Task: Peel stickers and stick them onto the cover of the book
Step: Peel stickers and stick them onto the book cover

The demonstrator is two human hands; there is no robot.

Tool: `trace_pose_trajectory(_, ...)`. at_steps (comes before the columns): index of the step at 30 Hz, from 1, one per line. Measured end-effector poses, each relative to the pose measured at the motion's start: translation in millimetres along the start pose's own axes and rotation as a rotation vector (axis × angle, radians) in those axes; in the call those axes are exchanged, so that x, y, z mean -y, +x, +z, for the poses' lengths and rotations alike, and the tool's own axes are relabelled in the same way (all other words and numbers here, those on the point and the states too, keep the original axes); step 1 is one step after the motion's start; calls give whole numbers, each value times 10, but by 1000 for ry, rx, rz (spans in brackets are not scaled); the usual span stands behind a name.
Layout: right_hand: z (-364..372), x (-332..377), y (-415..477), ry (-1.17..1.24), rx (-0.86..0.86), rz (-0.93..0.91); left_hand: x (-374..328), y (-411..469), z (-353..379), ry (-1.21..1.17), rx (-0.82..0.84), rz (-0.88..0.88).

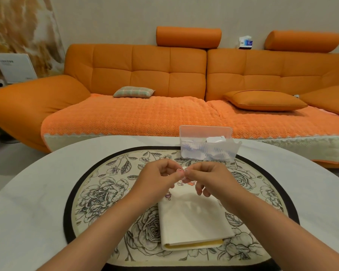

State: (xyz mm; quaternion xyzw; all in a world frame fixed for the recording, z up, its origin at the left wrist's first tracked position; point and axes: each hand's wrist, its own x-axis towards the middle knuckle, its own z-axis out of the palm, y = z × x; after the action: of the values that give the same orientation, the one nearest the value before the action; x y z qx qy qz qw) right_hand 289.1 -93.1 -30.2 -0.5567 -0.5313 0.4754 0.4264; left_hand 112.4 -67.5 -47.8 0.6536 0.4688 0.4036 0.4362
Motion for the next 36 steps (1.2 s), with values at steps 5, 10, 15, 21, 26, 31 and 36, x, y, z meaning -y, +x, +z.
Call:
trace_pose_trajectory(5, 9, -29, -17, -140, -52, -72, 27, -11, 35, 20, -10, 14)
trace_pose_trajectory(10, 5, -106, 15, -340, -159, -181, 11, -5, 70, 47, -20, 26)
trace_pose_trajectory(15, 12, -131, -12, -523, -228, -293, 6, -21, 95, 39, -62, 9)
trace_pose_trajectory(21, 50, -109, -80, -736, -354, -465, -4, -52, 140, 71, -118, 58)
trace_pose_trajectory(26, 74, -128, -59, -563, -343, -412, -2, -57, 138, 86, -157, 26)
trace_pose_trajectory(31, 97, -161, -78, -711, -439, -516, -4, -87, 164, 114, -159, 54)
trace_pose_trajectory(36, 116, -172, -66, -776, -455, -598, 7, -75, 137, 129, -177, 52)
